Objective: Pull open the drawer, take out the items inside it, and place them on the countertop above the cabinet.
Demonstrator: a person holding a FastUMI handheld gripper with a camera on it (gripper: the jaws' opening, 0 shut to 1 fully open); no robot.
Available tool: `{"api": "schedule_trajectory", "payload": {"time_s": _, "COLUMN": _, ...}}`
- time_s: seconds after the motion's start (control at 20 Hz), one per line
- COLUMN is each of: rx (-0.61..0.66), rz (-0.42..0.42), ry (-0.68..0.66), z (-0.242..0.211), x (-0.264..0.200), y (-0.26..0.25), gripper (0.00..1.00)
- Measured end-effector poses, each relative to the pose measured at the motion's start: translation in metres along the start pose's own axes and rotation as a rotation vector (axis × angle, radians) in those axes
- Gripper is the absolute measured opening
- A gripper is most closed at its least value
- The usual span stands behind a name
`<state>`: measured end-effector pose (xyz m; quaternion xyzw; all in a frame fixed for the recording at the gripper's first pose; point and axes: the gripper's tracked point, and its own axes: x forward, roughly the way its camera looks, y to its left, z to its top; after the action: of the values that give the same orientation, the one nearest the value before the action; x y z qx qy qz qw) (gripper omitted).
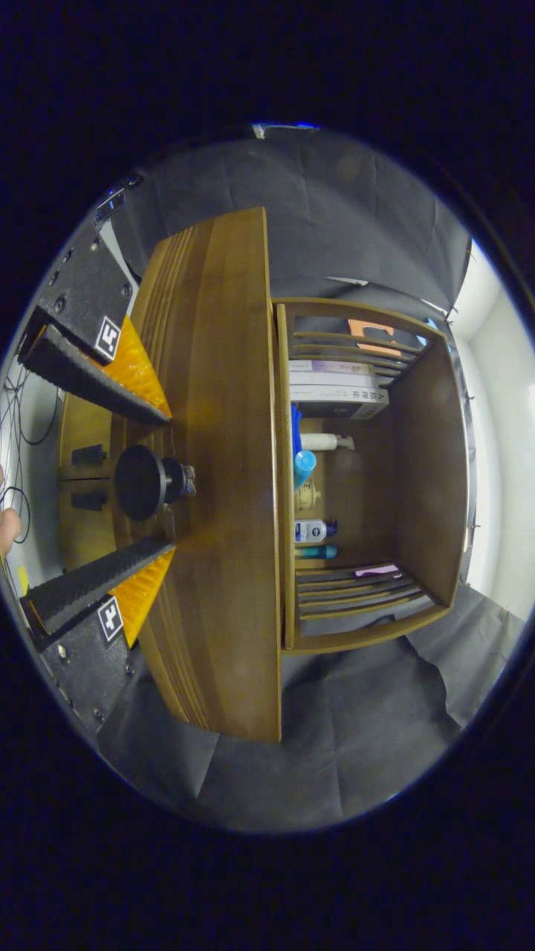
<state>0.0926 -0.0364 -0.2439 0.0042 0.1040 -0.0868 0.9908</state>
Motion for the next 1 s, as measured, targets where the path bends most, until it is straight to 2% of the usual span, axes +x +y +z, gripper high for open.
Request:
{"api": "schedule_trajectory", "payload": {"time_s": 0.35, "rx": 0.029, "rz": 0.002, "ry": 0.029, "z": 0.012, "x": 0.04, "y": 0.002, "gripper": 1.0}}
{"api": "schedule_trajectory", "payload": {"time_s": 1.0, "rx": 0.024, "rz": -0.016, "ry": 0.081, "z": 0.011, "x": 0.037, "y": 0.003, "gripper": 1.0}}
